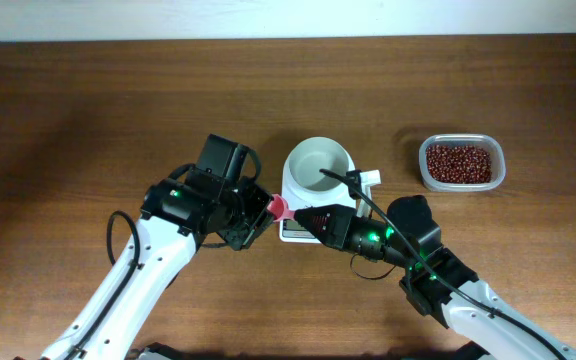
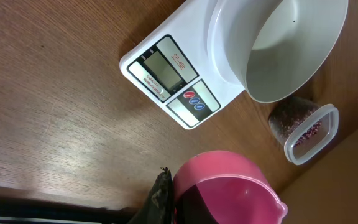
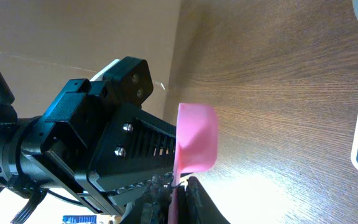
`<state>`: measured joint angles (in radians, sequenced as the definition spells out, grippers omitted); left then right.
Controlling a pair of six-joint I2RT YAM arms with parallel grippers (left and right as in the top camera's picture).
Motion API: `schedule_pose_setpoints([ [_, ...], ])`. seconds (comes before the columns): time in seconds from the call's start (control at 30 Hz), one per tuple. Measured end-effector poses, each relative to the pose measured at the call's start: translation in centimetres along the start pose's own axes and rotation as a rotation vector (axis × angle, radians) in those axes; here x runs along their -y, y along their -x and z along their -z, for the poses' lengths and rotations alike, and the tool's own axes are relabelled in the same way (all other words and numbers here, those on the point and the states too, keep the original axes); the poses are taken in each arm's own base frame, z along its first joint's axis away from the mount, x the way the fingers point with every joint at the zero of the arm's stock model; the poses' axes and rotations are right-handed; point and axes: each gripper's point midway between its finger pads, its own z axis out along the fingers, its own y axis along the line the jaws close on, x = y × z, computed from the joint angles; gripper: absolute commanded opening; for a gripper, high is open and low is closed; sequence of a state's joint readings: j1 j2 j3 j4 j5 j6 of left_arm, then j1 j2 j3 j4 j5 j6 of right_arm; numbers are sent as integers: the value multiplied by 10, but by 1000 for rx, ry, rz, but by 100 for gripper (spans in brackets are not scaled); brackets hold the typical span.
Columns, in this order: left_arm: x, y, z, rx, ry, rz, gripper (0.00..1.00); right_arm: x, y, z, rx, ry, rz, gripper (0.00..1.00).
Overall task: Scoop and weigh 50g on scale
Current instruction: 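Grasp the scoop handle with the right gripper, release the left gripper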
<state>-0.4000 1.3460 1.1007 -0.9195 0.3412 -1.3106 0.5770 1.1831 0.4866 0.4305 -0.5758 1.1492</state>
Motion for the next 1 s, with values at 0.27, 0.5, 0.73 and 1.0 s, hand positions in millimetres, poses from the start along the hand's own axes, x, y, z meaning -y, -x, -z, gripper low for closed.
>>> schedule_pose_setpoints([
  [0.27, -1, 2, 0, 16, 5, 14, 41, -1, 0, 0, 2, 3, 3, 6],
  [0.5, -2, 6, 0, 37, 11, 16, 75, 15, -3, 0, -6, -60, -35, 4],
  [0.73, -3, 10, 0, 63, 17, 17, 99, 31, -10, 2, -23, -125, -76, 4],
  [1.0, -5, 20, 1, 121, 32, 16, 99, 40, -15, 4, -41, -162, -84, 4],
])
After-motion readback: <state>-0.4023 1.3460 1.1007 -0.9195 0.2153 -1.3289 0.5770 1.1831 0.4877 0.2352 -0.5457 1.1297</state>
